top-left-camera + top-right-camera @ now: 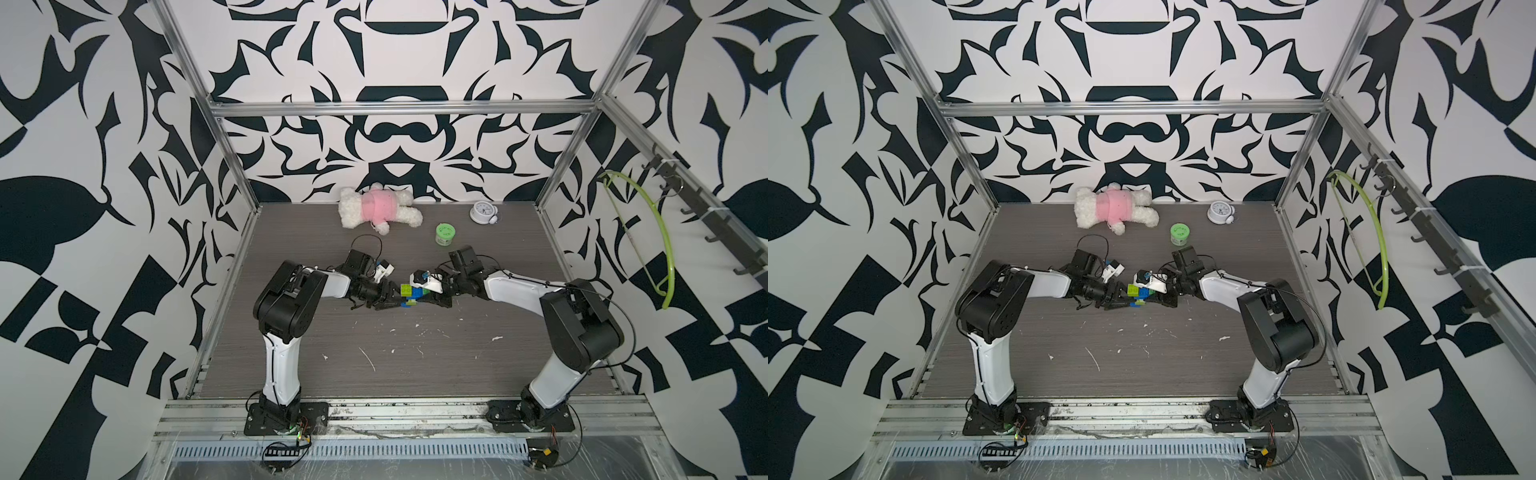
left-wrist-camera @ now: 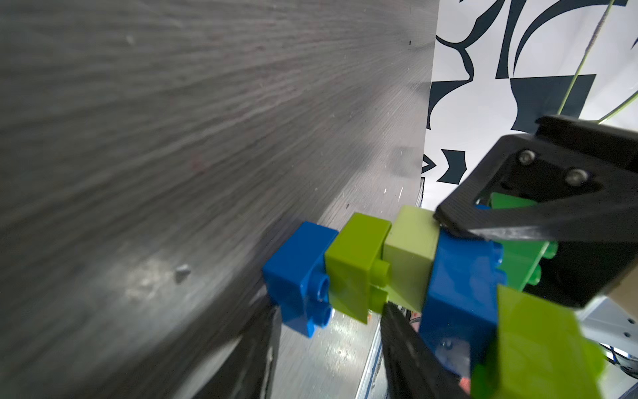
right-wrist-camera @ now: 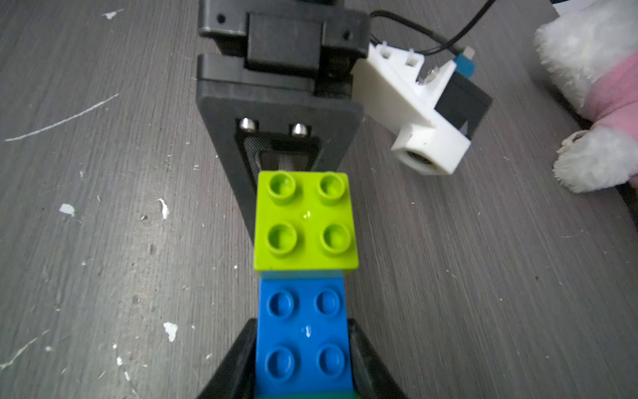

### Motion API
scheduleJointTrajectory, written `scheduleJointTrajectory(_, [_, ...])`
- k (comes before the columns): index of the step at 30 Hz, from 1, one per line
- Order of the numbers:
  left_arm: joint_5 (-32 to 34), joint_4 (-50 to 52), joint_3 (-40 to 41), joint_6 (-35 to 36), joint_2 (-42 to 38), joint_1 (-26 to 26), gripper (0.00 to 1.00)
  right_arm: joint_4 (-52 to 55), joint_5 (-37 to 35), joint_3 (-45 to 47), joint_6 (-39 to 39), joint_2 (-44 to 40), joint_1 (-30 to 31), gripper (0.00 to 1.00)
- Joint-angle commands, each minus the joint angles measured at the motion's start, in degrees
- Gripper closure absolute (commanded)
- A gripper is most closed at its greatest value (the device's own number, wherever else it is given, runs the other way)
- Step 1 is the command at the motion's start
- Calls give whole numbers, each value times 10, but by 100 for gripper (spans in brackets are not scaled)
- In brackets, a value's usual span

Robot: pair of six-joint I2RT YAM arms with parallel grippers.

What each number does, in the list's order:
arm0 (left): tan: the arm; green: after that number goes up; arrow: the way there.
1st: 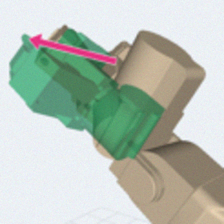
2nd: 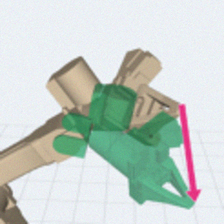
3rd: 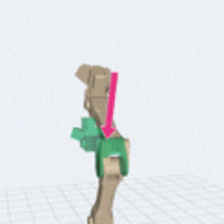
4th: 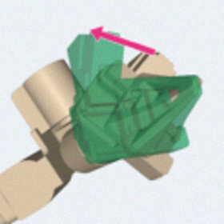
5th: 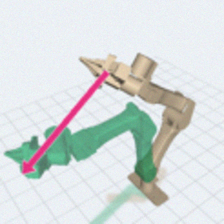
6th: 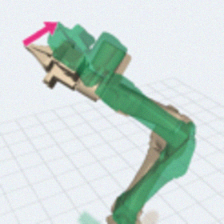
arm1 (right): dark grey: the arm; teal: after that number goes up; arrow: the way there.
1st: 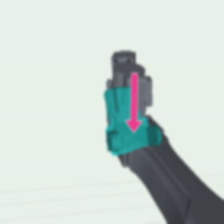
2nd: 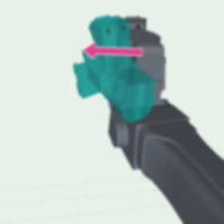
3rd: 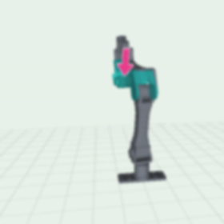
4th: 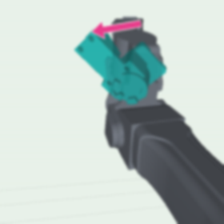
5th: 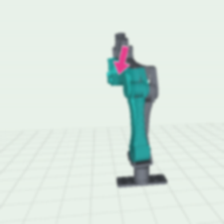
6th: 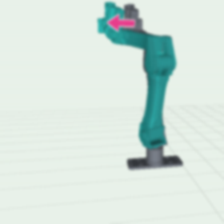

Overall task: Assemble the letter y with lego
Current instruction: Pick up the lego brick from the center of the board.

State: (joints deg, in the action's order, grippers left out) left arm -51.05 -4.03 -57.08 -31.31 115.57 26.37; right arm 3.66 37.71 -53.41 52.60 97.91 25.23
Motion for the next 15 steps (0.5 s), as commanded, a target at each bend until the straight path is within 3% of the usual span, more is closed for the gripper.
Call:
scheduleJointTrajectory(1, [204, 133, 44, 11, 65, -5, 47, 11, 7, -22, 6, 4, 3, 59])
scheduleJointTrajectory(15, [199, 150, 55, 22, 38, -20, 46, 40, 9, -40, 5, 10, 3, 62])
